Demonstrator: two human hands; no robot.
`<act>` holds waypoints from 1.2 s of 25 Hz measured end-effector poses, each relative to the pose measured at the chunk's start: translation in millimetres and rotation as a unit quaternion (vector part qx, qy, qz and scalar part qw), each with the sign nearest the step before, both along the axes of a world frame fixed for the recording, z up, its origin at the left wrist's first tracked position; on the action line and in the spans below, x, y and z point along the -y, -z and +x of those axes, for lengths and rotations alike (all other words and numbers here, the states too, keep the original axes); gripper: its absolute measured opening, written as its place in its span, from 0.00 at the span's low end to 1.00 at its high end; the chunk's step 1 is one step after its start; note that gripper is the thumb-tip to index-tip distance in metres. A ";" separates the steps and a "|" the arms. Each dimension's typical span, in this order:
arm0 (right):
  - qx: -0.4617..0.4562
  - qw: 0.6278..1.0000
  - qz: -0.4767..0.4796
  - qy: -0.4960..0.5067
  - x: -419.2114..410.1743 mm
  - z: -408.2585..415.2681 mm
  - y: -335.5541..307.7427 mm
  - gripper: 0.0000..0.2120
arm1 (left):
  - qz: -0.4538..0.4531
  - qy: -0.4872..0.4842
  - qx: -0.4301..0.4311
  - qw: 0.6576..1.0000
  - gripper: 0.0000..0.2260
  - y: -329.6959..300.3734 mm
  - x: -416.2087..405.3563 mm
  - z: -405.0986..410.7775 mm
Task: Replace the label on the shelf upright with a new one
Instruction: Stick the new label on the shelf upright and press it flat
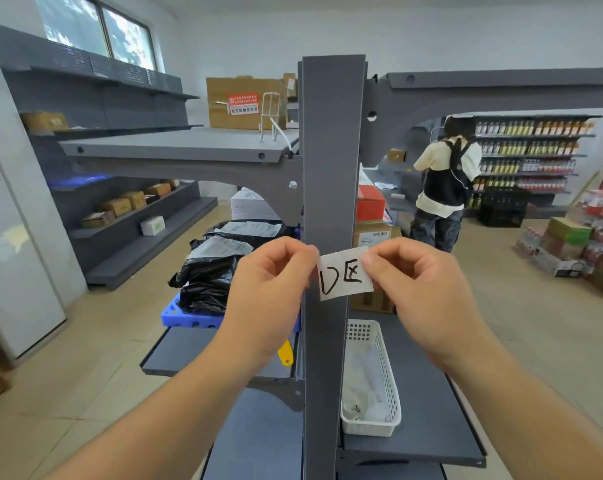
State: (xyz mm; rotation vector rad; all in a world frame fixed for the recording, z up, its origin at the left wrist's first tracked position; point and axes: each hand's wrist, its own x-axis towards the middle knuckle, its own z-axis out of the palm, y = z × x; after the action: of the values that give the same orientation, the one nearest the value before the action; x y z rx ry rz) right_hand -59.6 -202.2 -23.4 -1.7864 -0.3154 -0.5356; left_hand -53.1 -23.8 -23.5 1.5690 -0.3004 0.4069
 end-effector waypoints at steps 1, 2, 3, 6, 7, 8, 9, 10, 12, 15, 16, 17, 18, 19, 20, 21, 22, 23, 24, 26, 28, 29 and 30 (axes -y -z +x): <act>0.014 1.000 -0.011 0.013 -1.4 3.2 -3.8 0.09 | 0.021 -0.018 0.015 1.000 0.14 -4.0 -2.0 3.0; 0.027 0.999 -0.018 0.024 -2.4 6.6 -7.9 0.09 | 0.043 -0.036 0.033 0.998 0.13 -7.7 -4.2 6.7; 0.039 0.998 -0.019 0.036 -3.6 10.1 -12.1 0.08 | 0.061 -0.052 0.049 0.996 0.12 -11.6 -6.4 9.4; 0.061 0.996 -0.003 0.060 -8.1 20.5 -22.3 0.06 | 0.062 -0.062 0.071 0.994 0.09 -20.4 -12.3 18.8; 0.067 0.996 0.007 0.061 -10.2 23.7 -25.1 0.06 | 0.060 -0.055 0.067 0.994 0.07 -22.5 -13.6 21.9; 0.072 0.995 0.015 0.060 -11.3 26.0 -26.7 0.06 | 0.065 -0.049 0.062 0.995 0.05 -22.9 -13.6 24.8; 0.075 0.995 0.019 0.058 -12.1 28.1 -27.5 0.05 | 0.072 -0.049 0.060 0.994 0.04 -23.0 -13.1 27.6; 0.076 0.995 0.022 0.052 -12.9 29.7 -28.0 0.06 | 0.077 -0.052 0.061 0.994 0.03 -22.6 -12.9 30.4; 0.074 0.996 0.028 0.037 -14.0 31.8 -28.0 0.06 | 0.076 -0.055 0.064 0.994 0.02 -23.1 -12.8 33.8; 0.074 0.996 0.024 0.033 -14.6 34.9 -28.0 0.05 | 0.080 -0.059 0.070 0.993 0.02 -24.7 -13.0 36.6; 0.074 0.996 0.022 0.036 -15.0 36.1 -28.3 0.05 | 0.083 -0.062 0.070 0.992 0.03 -25.0 -12.8 37.2; 0.077 0.996 0.018 0.041 -15.5 37.1 -28.7 0.05 | 0.085 -0.066 0.069 0.992 0.03 -25.6 -12.6 37.8; 0.084 0.995 0.008 0.054 -15.8 38.3 -28.8 0.05 | 0.085 -0.070 0.070 0.991 0.04 -26.1 -12.3 38.3; 0.097 0.993 -0.010 0.072 -16.0 38.8 -28.8 0.05 | 0.086 -0.074 0.070 0.991 0.04 -26.9 -11.7 38.6; 0.116 0.988 -0.037 0.094 -16.2 38.8 -29.2 0.05 | 0.087 -0.079 0.072 0.990 0.05 -27.3 -11.4 38.9; 0.137 0.981 -0.068 0.116 -16.4 38.7 -29.3 0.05 | 0.091 -0.084 0.074 0.990 0.05 -27.5 -10.9 39.5; 0.157 0.974 -0.098 0.133 -16.5 38.9 -29.5 0.05 | 0.095 -0.089 0.077 0.988 0.05 -27.2 -10.6 40.1; 0.172 0.967 -0.120 0.145 -16.7 39.8 -29.4 0.06 | 0.100 -0.094 0.080 0.987 0.05 -26.6 -10.2 40.8; 0.184 0.962 -0.134 0.154 -16.5 41.0 -29.4 0.06 | 0.106 -0.098 0.083 0.986 0.05 -26.0 -9.7 41.3; 0.204 0.952 -0.156 0.167 -15.7 44.1 -29.2 0.07 | 0.121 -0.107 0.090 0.983 0.05 -25.0 -8.8 41.4; 0.221 0.942 -0.177 0.178 -14.8 46.3 -28.6 0.07 | 0.140 -0.113 0.100 0.979 0.06 -24.4 -7.8 41.7; 0.228 0.939 -0.184 0.182 -14.8 46.8 -28.1 0.07 | 0.145 -0.115 0.104 0.977 0.06 -23.9 -7.5 41.9; 0.234 0.935 -0.191 0.184 -15.0 47.4 -27.7 0.07 | 0.147 -0.116 0.106 0.977 0.06 -23.3 -7.1 42.3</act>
State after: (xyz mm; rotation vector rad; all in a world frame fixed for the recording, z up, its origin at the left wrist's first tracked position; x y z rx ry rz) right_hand -12.2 -187.2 4.3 -2.0932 -0.4353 -1.2473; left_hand -10.8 -16.7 -0.2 1.8617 -0.3541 0.7429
